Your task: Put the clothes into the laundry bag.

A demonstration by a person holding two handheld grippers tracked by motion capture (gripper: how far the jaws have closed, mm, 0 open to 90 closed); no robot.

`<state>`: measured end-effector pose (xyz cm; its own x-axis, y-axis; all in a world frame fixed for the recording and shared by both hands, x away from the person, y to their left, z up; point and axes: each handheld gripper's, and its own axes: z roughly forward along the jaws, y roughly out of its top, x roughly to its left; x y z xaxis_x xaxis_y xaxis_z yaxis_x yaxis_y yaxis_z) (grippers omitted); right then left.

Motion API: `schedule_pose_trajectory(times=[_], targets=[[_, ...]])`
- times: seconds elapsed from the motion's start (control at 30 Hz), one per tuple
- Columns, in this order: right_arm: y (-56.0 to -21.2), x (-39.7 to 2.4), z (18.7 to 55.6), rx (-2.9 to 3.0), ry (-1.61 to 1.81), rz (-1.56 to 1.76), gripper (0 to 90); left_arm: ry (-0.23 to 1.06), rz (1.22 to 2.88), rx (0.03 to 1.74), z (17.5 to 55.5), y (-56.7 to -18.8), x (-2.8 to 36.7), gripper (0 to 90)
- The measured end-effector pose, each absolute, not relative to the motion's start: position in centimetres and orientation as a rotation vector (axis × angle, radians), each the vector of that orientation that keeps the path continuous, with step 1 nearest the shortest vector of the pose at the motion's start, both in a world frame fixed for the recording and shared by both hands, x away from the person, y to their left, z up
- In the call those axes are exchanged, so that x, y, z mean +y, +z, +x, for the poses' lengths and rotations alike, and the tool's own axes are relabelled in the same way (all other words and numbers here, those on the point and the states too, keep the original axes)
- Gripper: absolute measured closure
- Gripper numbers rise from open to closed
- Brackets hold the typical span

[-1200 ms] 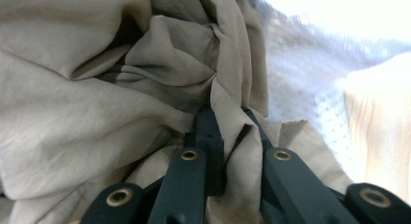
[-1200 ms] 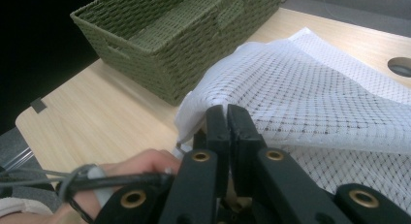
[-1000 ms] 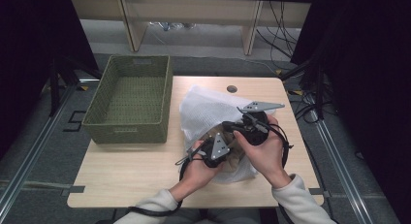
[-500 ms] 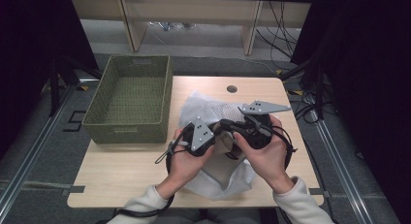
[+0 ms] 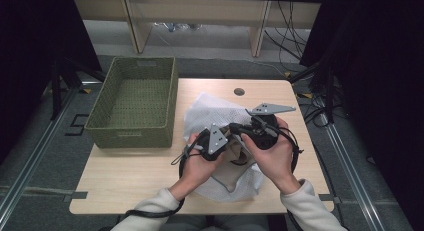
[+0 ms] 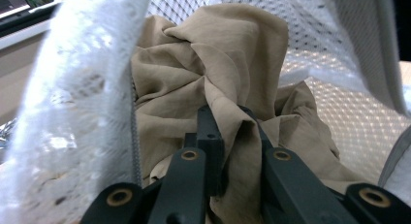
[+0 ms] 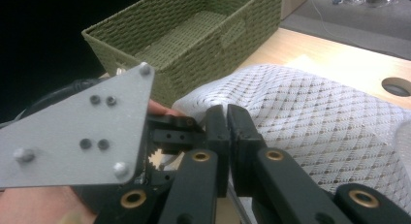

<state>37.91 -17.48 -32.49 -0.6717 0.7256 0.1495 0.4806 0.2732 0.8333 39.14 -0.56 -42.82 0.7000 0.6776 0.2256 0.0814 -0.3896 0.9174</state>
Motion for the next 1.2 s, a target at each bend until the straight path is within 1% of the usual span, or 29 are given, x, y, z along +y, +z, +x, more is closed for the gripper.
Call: schedule_pose_trajectory(times=[0.37,0.53,0.63,0.77,0.93,1.13,1.2], targets=[[-31.1,-17.5,36.6,2.242,1.402,1.050,89.6,0.780,1.773,0.584,37.1,-39.1,1.4,83.7],[-30.4,-17.2,35.7,2.208,1.445,0.997,89.6,0.818,1.772,0.559,36.4,-37.9,1.5,83.5],[-30.5,-17.3,35.9,2.210,1.437,0.984,89.5,0.814,1.822,0.558,37.1,-38.6,1.1,83.1],[-31.3,-17.3,36.7,2.233,1.412,1.048,89.6,0.806,1.886,0.573,38.6,-40.7,0.2,82.1],[-32.6,-17.5,38.1,2.246,1.361,1.128,89.5,0.772,1.925,0.601,40.0,-42.4,-0.6,81.4],[-33.3,-17.7,38.8,2.264,1.340,1.146,89.5,0.783,1.973,0.603,40.9,-43.6,-1.5,81.0],[-33.3,-17.8,38.8,2.257,1.316,1.149,89.5,0.806,1.981,0.592,41.0,-44.1,-1.8,81.0]])
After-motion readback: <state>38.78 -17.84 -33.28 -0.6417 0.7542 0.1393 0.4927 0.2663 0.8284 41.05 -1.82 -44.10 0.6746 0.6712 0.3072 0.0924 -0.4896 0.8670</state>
